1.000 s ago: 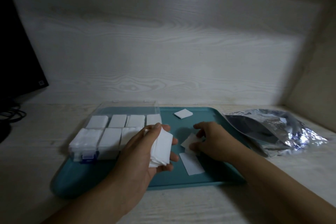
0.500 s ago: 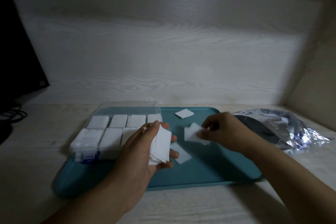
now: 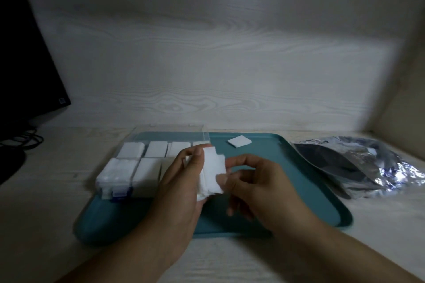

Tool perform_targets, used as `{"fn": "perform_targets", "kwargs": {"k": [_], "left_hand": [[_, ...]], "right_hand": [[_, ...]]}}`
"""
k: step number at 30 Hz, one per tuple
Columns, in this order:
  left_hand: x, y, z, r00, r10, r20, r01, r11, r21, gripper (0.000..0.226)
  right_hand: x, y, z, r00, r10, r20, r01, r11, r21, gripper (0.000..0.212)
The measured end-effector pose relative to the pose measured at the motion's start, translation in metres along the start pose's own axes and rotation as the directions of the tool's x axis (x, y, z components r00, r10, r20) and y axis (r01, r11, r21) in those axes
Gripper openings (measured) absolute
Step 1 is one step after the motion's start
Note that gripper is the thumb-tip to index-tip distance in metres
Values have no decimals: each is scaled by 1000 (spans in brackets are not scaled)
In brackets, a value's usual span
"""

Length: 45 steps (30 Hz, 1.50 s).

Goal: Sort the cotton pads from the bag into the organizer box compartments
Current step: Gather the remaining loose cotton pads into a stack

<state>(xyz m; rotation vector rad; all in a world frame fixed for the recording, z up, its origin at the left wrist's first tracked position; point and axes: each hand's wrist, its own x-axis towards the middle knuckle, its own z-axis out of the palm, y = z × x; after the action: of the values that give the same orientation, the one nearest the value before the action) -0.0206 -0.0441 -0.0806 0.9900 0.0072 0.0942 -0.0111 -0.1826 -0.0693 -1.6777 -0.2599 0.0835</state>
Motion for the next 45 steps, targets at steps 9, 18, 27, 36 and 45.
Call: {"fn": "perform_targets", "kwargs": {"k": [9, 18, 27, 36, 45], "left_hand": [[-4, 5, 0, 993, -68, 92, 72, 996, -44, 45], [-5, 1, 0, 979, -142, 146, 142, 990, 10, 45], [-7, 2, 1, 975, -144, 168, 147, 989, -5, 42], [-8, 4, 0, 976, -131, 176, 136, 991, -17, 54], [-4, 2, -1, 983, -139, 122, 143, 989, -28, 52]], "right_hand": [[-1, -4, -25, 901, -397, 173, 425, 734, -529, 71], [-8, -7, -18, 896, -311, 318, 436, 754, -491, 96], [-6, -6, -12, 917, -293, 271, 391, 800, -455, 83], [-5, -4, -11, 923, -278, 266, 372, 819, -436, 67], [-4, -6, -18, 914, -283, 291, 390, 812, -434, 77]]}}
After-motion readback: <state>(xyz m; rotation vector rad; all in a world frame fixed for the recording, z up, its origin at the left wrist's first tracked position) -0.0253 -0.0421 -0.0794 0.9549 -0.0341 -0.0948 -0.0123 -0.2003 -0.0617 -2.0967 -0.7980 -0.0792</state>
